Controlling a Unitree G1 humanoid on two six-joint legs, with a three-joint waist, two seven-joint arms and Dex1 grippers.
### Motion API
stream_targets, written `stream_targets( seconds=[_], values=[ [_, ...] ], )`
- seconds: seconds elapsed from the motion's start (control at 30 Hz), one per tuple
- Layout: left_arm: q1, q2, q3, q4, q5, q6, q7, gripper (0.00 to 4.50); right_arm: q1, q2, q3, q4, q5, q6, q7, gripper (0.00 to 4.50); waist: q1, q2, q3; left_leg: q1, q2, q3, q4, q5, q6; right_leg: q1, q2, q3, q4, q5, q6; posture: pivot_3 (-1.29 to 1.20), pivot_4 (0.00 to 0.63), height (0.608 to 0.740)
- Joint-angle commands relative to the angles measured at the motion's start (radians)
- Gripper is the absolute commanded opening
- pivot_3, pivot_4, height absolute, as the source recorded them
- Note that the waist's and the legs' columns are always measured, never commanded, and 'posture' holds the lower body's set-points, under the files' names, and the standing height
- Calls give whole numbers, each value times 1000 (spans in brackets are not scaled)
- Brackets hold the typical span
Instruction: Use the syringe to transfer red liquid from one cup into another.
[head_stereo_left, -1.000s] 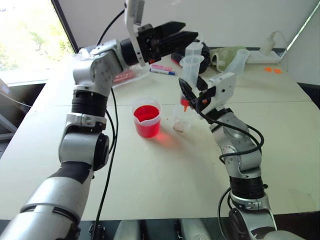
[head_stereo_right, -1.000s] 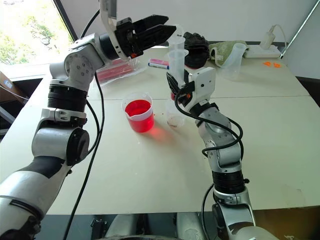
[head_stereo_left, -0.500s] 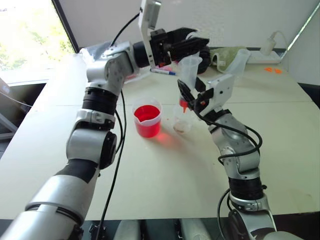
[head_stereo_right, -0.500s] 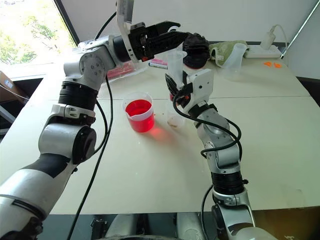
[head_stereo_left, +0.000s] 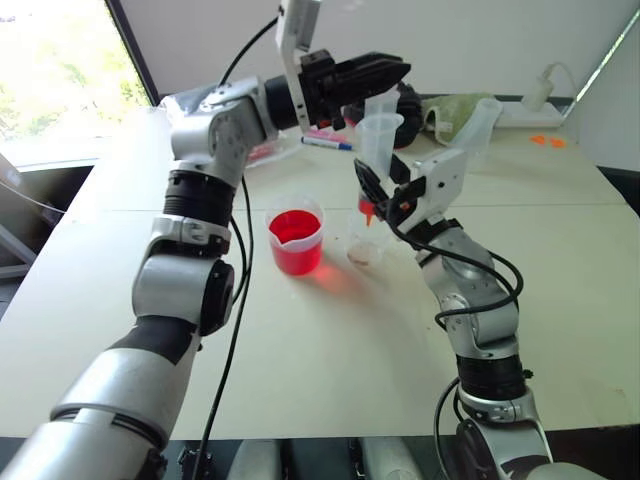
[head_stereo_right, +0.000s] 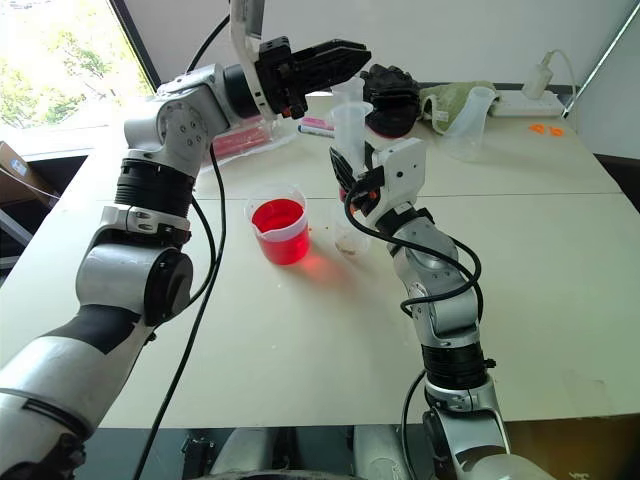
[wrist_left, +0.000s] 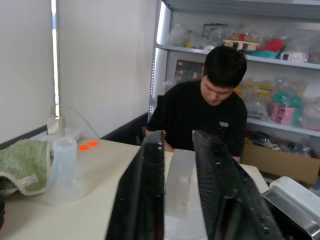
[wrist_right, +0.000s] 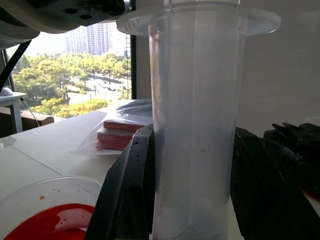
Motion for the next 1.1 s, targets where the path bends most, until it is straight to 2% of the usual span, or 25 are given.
stream_targets(
  seconds=[0.03,1.1],
  values=[
    [4,8,-26,-31,23,12,-14,43,-13,5,-4,-43,2,-31,1,1375,0,0,0,0,0,0,0,0,0,0,0,0,0,0,0,0,150,711],
    [124,6,-65,-177,37,89,11,43,-67,-25,-68,-4,6,-48,-20,1375,3,0,0,0,0,0,0,0,0,0,0,0,0,0,0,0,150,711]
  ],
)
